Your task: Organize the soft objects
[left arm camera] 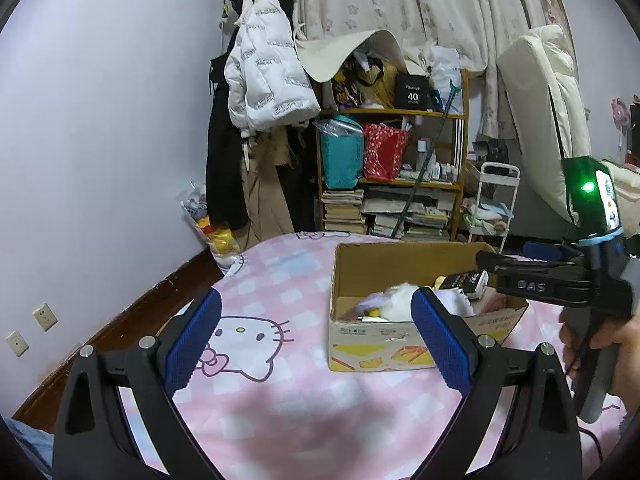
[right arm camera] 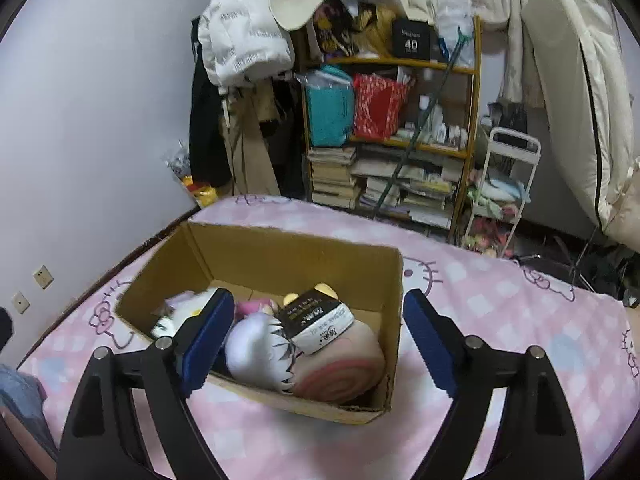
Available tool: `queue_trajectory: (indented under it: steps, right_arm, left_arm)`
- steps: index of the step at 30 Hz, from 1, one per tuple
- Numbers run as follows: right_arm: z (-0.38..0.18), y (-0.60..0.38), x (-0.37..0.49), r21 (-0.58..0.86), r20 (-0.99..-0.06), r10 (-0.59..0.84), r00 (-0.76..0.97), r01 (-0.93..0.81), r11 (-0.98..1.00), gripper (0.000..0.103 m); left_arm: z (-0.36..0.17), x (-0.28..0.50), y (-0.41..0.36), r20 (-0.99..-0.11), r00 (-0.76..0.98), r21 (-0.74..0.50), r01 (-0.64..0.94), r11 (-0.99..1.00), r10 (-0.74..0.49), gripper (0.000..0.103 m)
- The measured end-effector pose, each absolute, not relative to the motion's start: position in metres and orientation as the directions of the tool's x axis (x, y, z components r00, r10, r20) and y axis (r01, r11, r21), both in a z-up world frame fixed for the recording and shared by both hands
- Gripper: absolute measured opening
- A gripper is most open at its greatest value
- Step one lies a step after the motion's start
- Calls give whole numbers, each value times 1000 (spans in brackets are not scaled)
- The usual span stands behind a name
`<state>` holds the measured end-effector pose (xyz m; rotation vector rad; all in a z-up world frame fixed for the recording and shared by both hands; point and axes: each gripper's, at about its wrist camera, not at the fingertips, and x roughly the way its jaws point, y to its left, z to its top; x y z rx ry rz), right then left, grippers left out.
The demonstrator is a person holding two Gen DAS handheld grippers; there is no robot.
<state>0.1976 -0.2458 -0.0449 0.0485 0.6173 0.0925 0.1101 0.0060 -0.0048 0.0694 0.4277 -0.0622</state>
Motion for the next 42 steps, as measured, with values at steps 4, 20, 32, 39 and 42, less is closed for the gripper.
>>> queue_trajectory:
  steps: [4, 20, 32, 39, 42]
  right_arm:
    - [-29, -245, 183, 76, -553, 105, 826, -75, 994, 92]
    - [7, -262, 99, 70, -450, 94, 888, -69, 995, 99]
    - [16, -269, 67, 74, -377, 97, 921, -74, 994, 99]
    - [-4, -274, 72, 77, -400, 88, 912, -62, 995, 99]
    - [-10, -276, 74, 81, -415, 87, 906, -58, 995, 99]
  left_arm:
    - [-2, 104, 9, -401, 915, 53, 68, 996, -41, 95]
    - [15, 74, 7, -360, 932, 78, 83, 994, -49, 95]
    - [19, 67, 7, -347, 937, 87, 82, 993, -47, 95]
    - [15, 69, 3, -359, 933, 112, 51, 992, -7, 95]
    - [12, 69, 0, -364, 931, 125, 62, 990, -12, 99]
